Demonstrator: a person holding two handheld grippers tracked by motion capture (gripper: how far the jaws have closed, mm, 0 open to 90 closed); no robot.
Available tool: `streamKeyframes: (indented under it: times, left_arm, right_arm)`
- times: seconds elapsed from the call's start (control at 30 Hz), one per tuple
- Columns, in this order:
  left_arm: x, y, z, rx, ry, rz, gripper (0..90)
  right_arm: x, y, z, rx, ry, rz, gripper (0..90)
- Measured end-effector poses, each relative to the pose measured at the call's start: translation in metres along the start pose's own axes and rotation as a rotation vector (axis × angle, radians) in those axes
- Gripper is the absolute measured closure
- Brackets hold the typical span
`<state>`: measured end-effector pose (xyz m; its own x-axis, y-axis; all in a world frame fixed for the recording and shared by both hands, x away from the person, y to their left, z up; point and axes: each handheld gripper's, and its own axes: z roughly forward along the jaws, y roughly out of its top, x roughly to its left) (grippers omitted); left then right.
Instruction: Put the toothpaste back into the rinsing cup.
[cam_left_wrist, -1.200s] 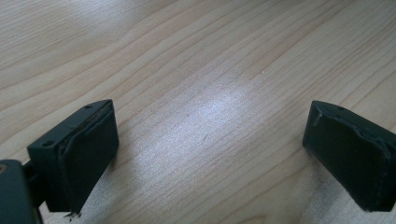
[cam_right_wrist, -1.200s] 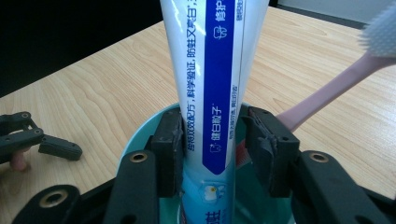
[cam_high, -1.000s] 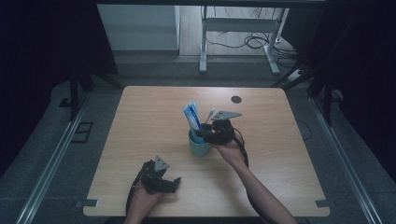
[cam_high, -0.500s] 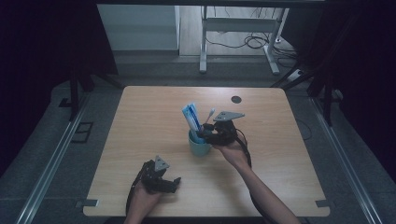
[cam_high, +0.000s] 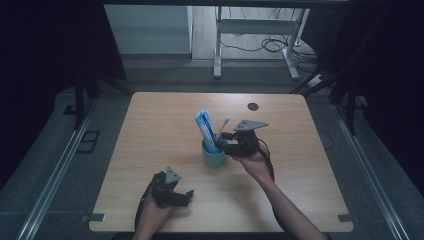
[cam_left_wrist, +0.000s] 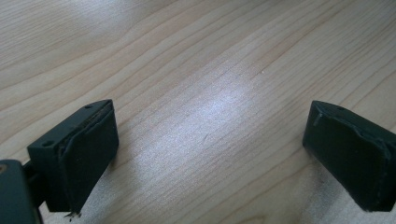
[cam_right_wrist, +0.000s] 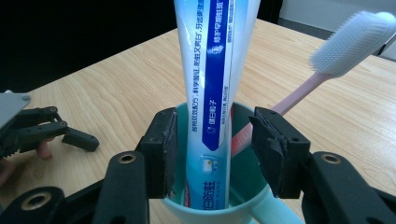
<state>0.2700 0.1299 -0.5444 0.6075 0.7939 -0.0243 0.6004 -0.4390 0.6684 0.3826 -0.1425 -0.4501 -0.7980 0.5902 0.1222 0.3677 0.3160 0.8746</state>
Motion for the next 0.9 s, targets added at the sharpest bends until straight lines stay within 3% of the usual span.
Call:
streamKeyframes:
  times: [0.9]
  left_arm:
    - [0.0,0.0,0.0,0.002,0.001,0.004,3.6]
  right_arm:
    - [-0.004,-0.012,-0.021,-0.004,0.018,0.003,49.3]
